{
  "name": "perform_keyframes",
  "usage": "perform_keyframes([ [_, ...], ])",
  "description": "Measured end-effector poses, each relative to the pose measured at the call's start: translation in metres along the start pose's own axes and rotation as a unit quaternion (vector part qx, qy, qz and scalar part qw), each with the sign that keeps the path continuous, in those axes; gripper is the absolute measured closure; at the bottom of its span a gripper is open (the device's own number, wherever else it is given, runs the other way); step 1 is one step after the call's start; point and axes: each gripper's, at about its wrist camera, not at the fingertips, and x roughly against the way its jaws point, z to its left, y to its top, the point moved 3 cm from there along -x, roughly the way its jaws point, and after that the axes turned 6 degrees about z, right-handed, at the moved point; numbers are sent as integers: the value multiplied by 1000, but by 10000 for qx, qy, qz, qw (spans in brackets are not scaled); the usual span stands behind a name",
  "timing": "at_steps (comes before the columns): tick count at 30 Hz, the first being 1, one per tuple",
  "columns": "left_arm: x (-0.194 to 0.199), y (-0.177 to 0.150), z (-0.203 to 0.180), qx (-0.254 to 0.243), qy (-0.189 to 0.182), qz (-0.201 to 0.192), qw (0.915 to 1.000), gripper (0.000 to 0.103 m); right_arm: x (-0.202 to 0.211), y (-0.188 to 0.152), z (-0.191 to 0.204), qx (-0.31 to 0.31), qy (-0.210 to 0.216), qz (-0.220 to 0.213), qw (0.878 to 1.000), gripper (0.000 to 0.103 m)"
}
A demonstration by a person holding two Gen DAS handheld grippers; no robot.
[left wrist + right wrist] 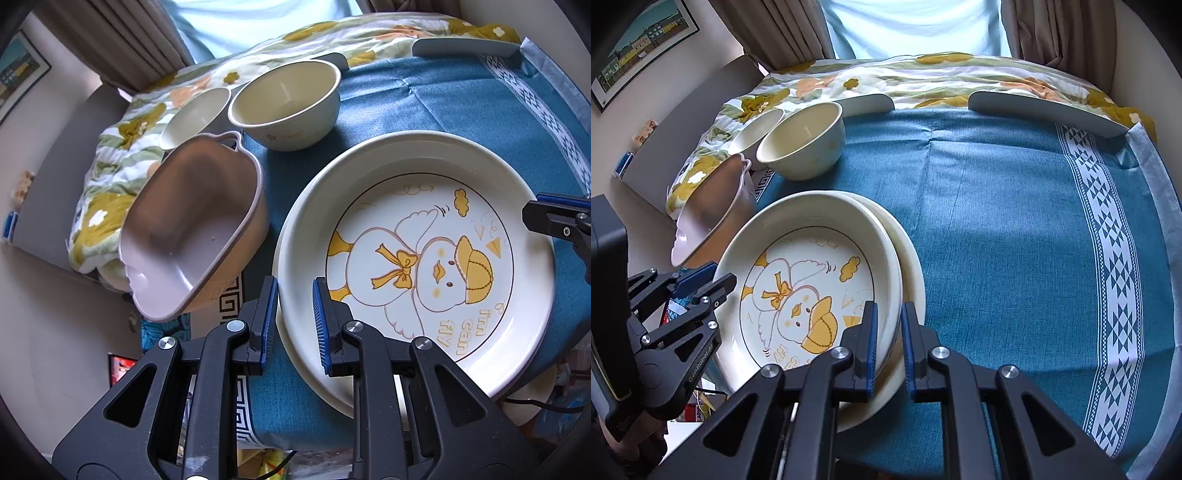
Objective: Organize plates and bowls
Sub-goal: 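Lower the duck-print plate onto the white plate with both grippers, then grasp the rim of the pink handled square bowl with both grippers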
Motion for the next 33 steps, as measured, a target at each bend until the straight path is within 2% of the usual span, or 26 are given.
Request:
perform_keyframes([
  [5,8,2,13,270,-220,-31,9994,86,8,1,0,-11,35,-98,9999,91],
  [9,27,3,31,677,-603,-145,9958,85,22,8,2,57,109,-201,9997,91],
  [10,35,3,38,810,-674,-212,9942,82,27,12,3,77,136,-249,9996,91],
  [12,50,4,52,1084,-726,-380,9907,59,37,20,9,217,352,-293,9987,91],
  [13,60,4,61,1252,-704,-526,9882,24,42,24,11,288,417,-321,9982,91],
  [14,71,4,70,1414,-657,-704,9853,0,49,30,15,401,465,-380,9974,91],
  [15,81,2,79,1548,-621,-898,9819,0,54,35,18,521,495,-441,9964,91],
  [16,92,2,87,1649,-621,-1048,9788,0,61,42,23,653,510,-514,9952,82],
  [17,98,2,95,1723,-656,-1094,9767,0,65,48,27,747,551,-563,9941,57],
  [18,102,2,103,1835,-690,-1080,9746,0,68,55,32,833,658,-588,9926,36],
  [19,104,1,112,1968,-701,-1067,9721,0,70,64,37,931,845,-599,9903,0],
  [22,102,-6,142,2492,-943,-1096,9576,0,66,83,50,1190,1212,-586,9837,0],
  [25,84,-15,169,2945,-1185,-877,9442,0,45,95,70,1522,1187,-23,9812,0],
  [29,48,-25,196,3399,-1467,-581,9271,1,14,107,93,1484,1222,213,9811,0],
  [31,27,-28,202,3491,-1619,-465,9218,2,-6,114,104,1418,1431,415,9786,0],
  [33,7,-27,204,3526,-1728,-289,9192,7,-29,120,117,1371,1530,635,9766,1],
])
